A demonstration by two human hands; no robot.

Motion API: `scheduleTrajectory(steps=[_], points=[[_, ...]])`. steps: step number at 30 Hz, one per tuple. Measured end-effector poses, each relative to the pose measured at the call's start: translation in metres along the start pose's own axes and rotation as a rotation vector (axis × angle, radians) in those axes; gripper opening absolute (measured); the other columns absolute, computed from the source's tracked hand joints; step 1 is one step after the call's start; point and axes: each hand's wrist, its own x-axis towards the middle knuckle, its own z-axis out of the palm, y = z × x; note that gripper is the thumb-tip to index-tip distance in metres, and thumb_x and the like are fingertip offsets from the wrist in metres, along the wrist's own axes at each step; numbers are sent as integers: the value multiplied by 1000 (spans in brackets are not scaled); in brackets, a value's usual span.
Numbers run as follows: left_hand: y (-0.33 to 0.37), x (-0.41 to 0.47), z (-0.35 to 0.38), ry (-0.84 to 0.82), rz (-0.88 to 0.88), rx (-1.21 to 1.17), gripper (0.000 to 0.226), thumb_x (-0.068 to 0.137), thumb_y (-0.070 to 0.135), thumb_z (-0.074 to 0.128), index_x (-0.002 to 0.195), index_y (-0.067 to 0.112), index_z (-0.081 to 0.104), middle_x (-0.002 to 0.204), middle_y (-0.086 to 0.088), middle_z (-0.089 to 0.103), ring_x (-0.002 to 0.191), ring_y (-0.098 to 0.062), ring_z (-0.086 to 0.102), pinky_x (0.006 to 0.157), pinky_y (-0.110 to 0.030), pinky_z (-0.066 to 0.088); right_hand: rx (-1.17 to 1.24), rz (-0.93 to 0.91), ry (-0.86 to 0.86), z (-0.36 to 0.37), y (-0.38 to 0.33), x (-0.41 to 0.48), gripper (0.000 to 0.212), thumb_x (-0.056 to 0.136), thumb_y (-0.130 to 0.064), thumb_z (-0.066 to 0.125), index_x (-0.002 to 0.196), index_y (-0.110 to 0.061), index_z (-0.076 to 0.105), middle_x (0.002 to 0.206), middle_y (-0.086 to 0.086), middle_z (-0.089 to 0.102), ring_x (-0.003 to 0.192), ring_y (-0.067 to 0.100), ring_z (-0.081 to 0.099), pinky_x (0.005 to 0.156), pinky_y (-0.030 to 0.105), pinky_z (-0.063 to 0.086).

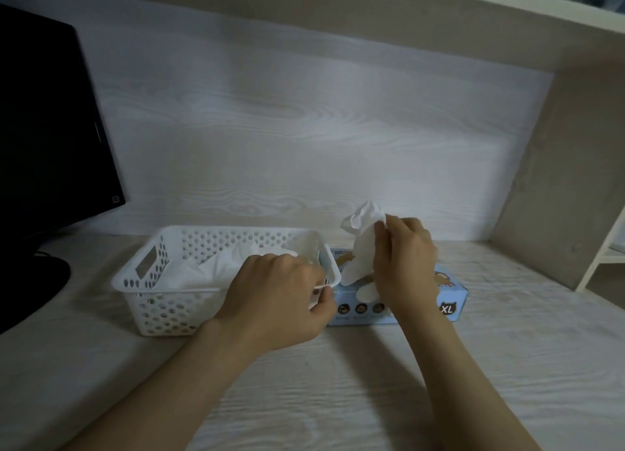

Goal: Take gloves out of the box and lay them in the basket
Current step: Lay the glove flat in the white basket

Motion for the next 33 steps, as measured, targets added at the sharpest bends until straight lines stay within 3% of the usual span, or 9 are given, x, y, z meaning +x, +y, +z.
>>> scheduleTrajectory(steps=[4,7,10,14,17,19,23,27,33], points=[[-1,-1,3,10,60,-52,33,91,39,59,64,27,44,55,12,41,46,-13,42,45,-24,30,109,-30,140,-2,-10,-3,29,108,-22,43,114,-9,69,104,2,51,92,27,51,83,49,48],[0,-1,1,30,11,-122,32,95,49,55,71,28,57,62,14,53,53,-10,51,49,-27,45,178,-96,156,-6,-25,-5,25,109,-19,40,107,-12,64,96,-5,49,84,20,47,76,41,41],[4,2,-7,155,-90,-233,23,95,55,56,90,33,61,74,18,59,63,-2,56,54,-24,49,318,-158,115,-11,-39,-10,20,109,-14,41,94,-23,52,81,-5,52,71,19,47,68,31,35],[4,5,-11,253,-185,-319,38,98,49,61,129,28,54,109,15,64,85,-5,63,67,-32,58,487,-188,-36,-15,-53,-18,20,109,-12,40,105,-19,58,77,-14,58,64,10,54,60,19,36],[3,5,-11,264,-184,-361,44,104,46,54,144,26,50,130,13,63,105,-7,64,78,-37,60,592,-230,-161,-18,-63,-24,26,110,-7,39,121,-13,63,76,-2,65,57,19,56,52,37,43],[2,5,-11,282,-160,-390,40,108,43,51,143,24,54,128,13,63,107,-5,63,80,-36,59,633,-233,-209,-20,-67,-27,33,108,-8,39,131,-15,62,75,5,67,54,27,56,50,45,44],[0,6,-14,366,-171,-470,19,109,31,54,120,20,65,108,13,67,95,-10,67,76,-37,59,672,-144,-226,-19,-69,-30,37,106,-11,38,135,-20,59,57,2,55,44,14,44,42,31,35],[-5,10,-18,456,-288,-598,12,107,22,59,101,17,68,87,12,71,85,-10,71,72,-29,58,740,-82,-234,-20,-70,-30,43,103,4,42,134,-20,58,53,-4,44,47,14,39,46,30,32],[-8,9,-19,234,-354,-704,17,103,21,59,114,23,72,92,14,75,89,-3,71,71,-14,51,814,-22,-222,-23,-77,-31,38,103,3,40,129,-22,51,63,1,51,54,16,44,49,35,36]])
